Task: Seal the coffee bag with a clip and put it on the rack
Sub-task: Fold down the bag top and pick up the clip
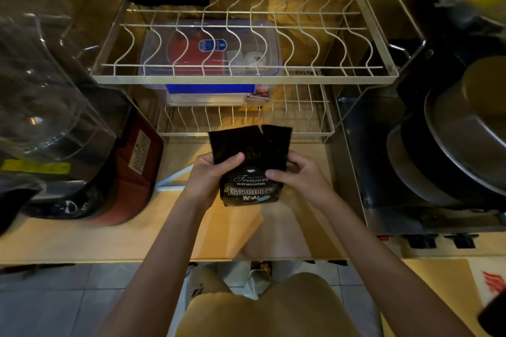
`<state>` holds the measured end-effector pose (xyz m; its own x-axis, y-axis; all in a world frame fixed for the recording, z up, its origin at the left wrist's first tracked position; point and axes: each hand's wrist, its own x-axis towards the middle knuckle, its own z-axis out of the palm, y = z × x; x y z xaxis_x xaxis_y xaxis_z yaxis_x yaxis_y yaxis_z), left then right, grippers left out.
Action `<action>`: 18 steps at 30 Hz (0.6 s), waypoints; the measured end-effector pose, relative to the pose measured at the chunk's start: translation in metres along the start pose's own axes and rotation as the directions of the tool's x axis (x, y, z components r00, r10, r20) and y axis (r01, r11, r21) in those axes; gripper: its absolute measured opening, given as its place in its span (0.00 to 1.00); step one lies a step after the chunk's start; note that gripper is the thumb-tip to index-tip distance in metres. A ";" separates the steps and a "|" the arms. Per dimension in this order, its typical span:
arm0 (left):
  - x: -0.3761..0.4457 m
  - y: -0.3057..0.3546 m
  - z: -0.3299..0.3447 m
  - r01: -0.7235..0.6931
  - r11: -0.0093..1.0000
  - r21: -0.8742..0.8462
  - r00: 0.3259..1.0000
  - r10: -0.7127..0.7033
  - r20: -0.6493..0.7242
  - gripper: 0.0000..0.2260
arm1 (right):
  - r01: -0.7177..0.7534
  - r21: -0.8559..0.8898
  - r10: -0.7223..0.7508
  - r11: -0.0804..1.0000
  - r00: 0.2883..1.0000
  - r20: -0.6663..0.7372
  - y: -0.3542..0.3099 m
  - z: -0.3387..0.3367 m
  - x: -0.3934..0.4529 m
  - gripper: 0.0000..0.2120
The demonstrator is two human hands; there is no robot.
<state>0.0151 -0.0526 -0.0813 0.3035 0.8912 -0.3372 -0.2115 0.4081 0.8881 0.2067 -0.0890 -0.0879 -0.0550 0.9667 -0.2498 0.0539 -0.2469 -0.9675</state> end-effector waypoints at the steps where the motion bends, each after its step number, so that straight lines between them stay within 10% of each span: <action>1: 0.000 0.000 0.002 -0.020 0.998 0.053 1.000 0.021 -0.020 0.03 | 0.013 0.030 -0.012 0.999 0.999 -0.032 0.001 -0.002 0.001 0.15; 18: 0.002 -0.005 -0.008 -0.020 0.988 0.153 0.994 0.036 -0.102 0.12 | -0.052 0.269 0.115 0.962 0.967 -0.226 -0.008 0.018 -0.002 0.05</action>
<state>0.0099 -0.0511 -0.0891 0.1993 0.9209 -0.3349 -0.0735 0.3548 0.9320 0.1885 -0.0899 -0.0800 0.1788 0.9217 -0.3443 -0.2133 -0.3053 -0.9280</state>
